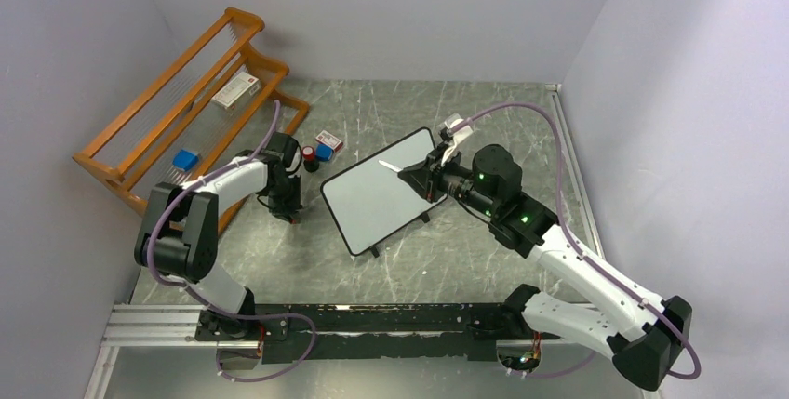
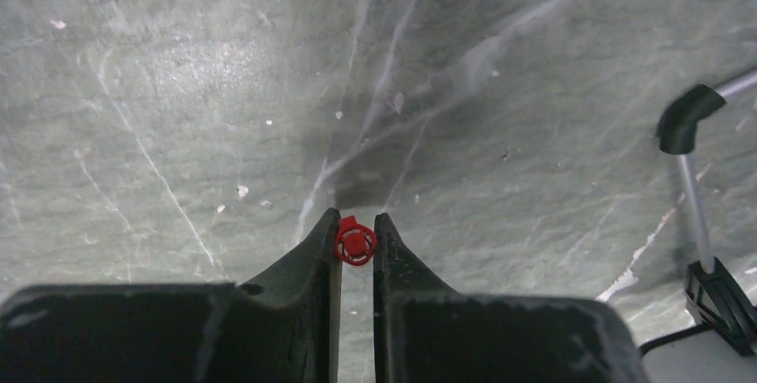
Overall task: Write a sentence on the whiteboard
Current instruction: Place the pen cap at the center of the board, then write a sentence on the whiteboard.
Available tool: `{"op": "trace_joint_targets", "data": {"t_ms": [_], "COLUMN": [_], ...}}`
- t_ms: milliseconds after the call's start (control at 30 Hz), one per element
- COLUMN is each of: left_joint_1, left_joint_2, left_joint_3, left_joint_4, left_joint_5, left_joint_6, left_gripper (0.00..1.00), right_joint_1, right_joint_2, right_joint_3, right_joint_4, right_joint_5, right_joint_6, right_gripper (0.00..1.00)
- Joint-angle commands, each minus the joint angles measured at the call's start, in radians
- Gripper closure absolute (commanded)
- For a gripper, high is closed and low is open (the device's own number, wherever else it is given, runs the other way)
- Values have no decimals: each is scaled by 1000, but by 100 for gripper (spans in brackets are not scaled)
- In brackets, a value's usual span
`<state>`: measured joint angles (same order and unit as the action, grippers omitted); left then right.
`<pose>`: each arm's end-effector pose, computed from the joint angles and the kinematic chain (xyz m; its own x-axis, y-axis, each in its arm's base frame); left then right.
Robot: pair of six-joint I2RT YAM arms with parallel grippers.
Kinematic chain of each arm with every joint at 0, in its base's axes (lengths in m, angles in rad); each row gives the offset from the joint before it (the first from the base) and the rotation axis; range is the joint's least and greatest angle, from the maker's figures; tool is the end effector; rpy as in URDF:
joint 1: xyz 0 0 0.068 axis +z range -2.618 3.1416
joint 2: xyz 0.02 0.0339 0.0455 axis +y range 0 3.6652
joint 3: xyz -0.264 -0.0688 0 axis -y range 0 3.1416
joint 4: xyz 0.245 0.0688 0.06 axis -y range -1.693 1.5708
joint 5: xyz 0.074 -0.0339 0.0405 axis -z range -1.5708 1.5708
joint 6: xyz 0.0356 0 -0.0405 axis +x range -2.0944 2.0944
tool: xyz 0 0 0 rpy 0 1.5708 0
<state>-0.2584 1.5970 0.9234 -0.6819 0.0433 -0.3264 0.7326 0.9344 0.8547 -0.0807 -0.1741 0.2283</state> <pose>0.2696 -0.0728 0.1644 -0.9793 -0.0725 -0.1888 -0.0525 0.9927 -0.1086 0.1593 0.1516 0.3487 -0.2935 0.0358 -0.9553 -0.7386 0.6260 0.2504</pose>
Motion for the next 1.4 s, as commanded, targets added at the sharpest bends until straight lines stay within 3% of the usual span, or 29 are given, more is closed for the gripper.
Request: {"op": "trace_joint_targets", "data": {"t_ms": [0, 200, 567, 800, 900, 1067, 1367], "left_joint_1": [7, 8, 8, 9, 8, 8, 8], "left_joint_2": [33, 62, -43, -294, -395, -538, -738], "left_joint_3": [6, 21, 35, 35, 28, -12, -130], "left_joint_4": [51, 62, 83, 101, 142, 257, 507], "left_joint_5": [-41, -42, -83, -104, -88, 8, 388], "left_joint_6": [-6, -12, 1, 18, 29, 64, 98], "left_gripper": [85, 78, 59, 25, 16, 7, 5], "right_joint_1": [-5, -5, -3, 22, 45, 100, 196], "right_joint_2": [23, 46, 75, 73, 77, 64, 54], "right_joint_3": [27, 54, 93, 113, 117, 121, 101], "right_joint_4": [5, -3, -54, -88, -104, -126, -128], "right_joint_5": [12, 11, 45, 63, 99, 181, 289], "right_joint_6": [-46, -57, -59, -50, -53, -43, 2], "right_gripper": [100, 100, 100, 100, 100, 100, 100]}}
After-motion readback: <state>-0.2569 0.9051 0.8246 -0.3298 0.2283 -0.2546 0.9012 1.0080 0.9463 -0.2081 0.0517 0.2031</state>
